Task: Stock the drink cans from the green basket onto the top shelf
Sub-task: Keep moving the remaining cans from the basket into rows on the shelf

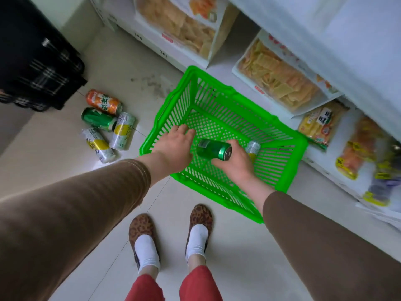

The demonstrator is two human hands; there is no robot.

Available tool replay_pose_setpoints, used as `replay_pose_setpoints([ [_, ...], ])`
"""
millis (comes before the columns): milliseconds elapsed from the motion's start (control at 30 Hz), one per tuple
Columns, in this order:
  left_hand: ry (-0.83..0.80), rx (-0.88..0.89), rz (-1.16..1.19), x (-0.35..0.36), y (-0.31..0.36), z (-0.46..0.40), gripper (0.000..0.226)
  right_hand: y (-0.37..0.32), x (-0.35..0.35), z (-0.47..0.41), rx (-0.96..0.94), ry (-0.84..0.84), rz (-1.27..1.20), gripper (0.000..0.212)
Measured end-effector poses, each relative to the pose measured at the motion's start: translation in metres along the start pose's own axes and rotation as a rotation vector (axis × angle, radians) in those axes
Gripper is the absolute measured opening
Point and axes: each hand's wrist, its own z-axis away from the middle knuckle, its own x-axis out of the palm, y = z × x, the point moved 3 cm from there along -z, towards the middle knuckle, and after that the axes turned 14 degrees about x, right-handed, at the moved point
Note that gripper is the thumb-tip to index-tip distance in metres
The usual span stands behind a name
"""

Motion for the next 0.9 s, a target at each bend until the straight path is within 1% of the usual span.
replay_pose_setpoints([
  [133,0.182,-0.017,0.117,-0.105,0.038,0.056,0.074,-0.06,-0.108,0.084,-0.099,0.163,-0.212,0.065],
  [233,0.332,0.013,0.183,-0.191,0.076,0.108,0.077,-0.109,-0.202,0.163,-0.157,0.289,-0.303,0.059],
  [400,0.544,0.164,0.161,-0.331,0.151,0.196,0.078,-0.169,-0.347,0.292,-0.253,0.495,-0.427,0.057],
  [567,0.74,0.338,0.138,-0.444,0.219,0.253,0.078,-0.198,-0.463,0.387,-0.307,0.661,-0.444,0.059],
  [633,0.777,0.355,0.139,-0.475,0.236,0.261,0.078,-0.205,-0.498,0.407,-0.337,0.705,-0.466,0.06],
  [767,0.813,0.358,0.125,-0.518,0.256,0.256,0.074,-0.217,-0.55,0.413,-0.304,0.638,-0.522,0.061],
  [900,0.808,0.32,0.1,-0.546,0.265,0.233,0.075,-0.243,-0.579,0.386,-0.268,0.648,-0.429,0.063],
])
